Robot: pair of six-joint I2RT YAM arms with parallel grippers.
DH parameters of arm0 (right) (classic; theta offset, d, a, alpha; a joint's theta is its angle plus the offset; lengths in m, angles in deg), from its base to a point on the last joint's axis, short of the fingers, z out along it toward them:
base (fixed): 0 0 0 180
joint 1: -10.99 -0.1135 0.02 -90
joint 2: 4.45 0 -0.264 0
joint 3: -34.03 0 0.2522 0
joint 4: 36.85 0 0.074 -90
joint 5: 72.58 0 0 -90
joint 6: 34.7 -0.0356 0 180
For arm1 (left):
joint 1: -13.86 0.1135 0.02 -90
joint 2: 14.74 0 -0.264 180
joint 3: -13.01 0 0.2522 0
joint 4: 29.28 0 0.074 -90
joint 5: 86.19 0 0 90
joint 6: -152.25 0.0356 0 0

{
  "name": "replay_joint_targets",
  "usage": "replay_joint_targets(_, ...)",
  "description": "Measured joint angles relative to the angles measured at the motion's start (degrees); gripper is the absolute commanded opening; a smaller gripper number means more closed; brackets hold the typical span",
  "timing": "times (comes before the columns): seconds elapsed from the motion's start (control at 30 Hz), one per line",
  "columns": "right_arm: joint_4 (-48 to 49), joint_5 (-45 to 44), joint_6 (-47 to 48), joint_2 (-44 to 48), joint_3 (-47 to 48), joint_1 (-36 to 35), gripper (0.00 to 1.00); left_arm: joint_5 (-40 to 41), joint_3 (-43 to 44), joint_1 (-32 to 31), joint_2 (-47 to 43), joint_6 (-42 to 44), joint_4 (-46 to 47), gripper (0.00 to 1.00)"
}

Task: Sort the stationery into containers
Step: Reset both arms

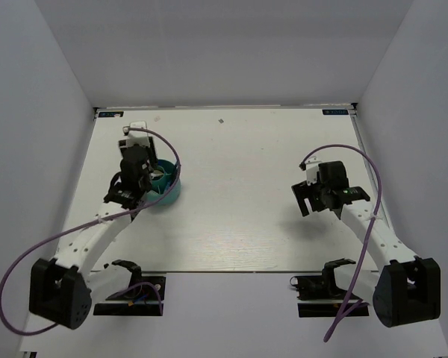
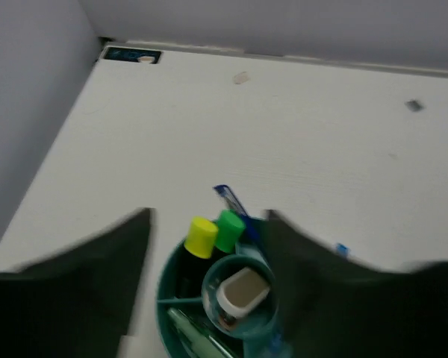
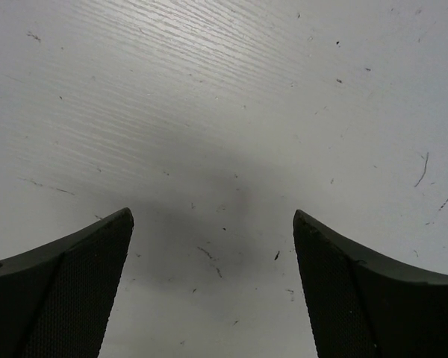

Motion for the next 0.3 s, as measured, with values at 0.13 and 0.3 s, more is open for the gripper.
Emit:
replay_joint_targets(0.13, -0.1, 0.0, -3.1, -0.8, 1.0, -0.2, 0.91, -11.8, 5.3, -2.2, -9.3, -5.6, -15.5, 1.0)
replay_joint_targets(0.3, 1.0, -1.7, -7.5, -0.6, 1.7, -0.2, 0.91, -28.3, 6.8, -5.6, -16.1, -7.8, -31.1, 1.0)
